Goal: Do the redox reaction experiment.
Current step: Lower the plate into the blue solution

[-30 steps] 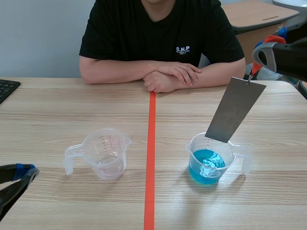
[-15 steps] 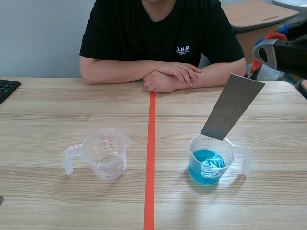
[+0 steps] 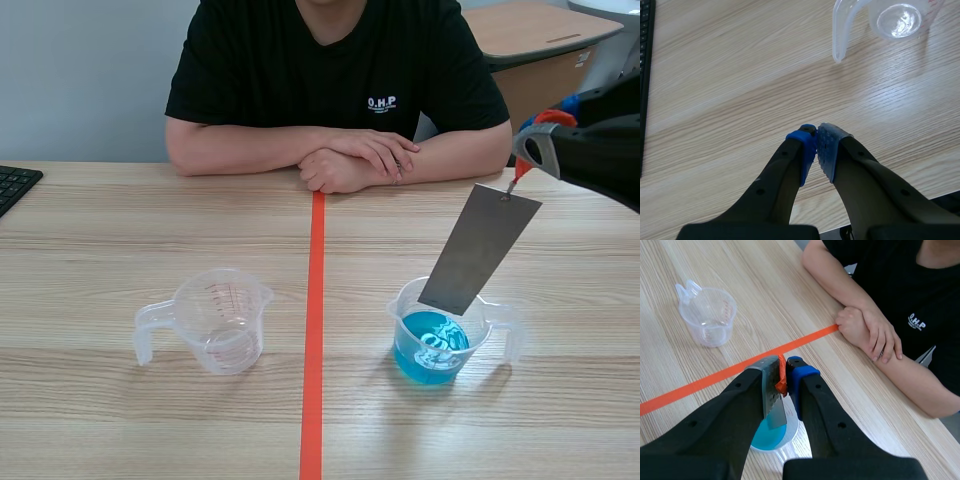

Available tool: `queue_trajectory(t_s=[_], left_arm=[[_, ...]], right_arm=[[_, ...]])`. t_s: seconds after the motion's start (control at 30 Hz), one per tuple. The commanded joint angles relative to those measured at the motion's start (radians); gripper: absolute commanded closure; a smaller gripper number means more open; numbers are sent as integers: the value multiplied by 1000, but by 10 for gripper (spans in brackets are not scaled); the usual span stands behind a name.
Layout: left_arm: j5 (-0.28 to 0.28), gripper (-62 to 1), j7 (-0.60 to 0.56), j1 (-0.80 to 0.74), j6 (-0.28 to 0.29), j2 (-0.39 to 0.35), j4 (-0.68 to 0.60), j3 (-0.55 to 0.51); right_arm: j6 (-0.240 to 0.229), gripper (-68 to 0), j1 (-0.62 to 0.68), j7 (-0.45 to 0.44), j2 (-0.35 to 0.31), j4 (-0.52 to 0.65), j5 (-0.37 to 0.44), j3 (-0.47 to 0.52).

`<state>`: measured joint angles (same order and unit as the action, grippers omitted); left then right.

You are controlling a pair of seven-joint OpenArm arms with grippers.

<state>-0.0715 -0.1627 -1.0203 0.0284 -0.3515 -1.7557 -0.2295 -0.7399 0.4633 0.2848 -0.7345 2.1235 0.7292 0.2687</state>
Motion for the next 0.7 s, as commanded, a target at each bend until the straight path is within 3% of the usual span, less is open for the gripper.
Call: queue_trajectory(t_s=[0.0, 0.37, 0.67], left_arm=[[0, -49, -19, -10, 1, 11, -2, -2], [0, -49, -22, -16, 5, 11, 21, -2], [-1, -49, -26, -15, 12, 10, 62, -2]], right_arm=[[-6, -17, -9, -23, -8, -2, -3, -11], [-6, -17, -12, -128, -8, -66, -95, -66], [-6, -17, -12, -257, -8, -142, -233, -147]])
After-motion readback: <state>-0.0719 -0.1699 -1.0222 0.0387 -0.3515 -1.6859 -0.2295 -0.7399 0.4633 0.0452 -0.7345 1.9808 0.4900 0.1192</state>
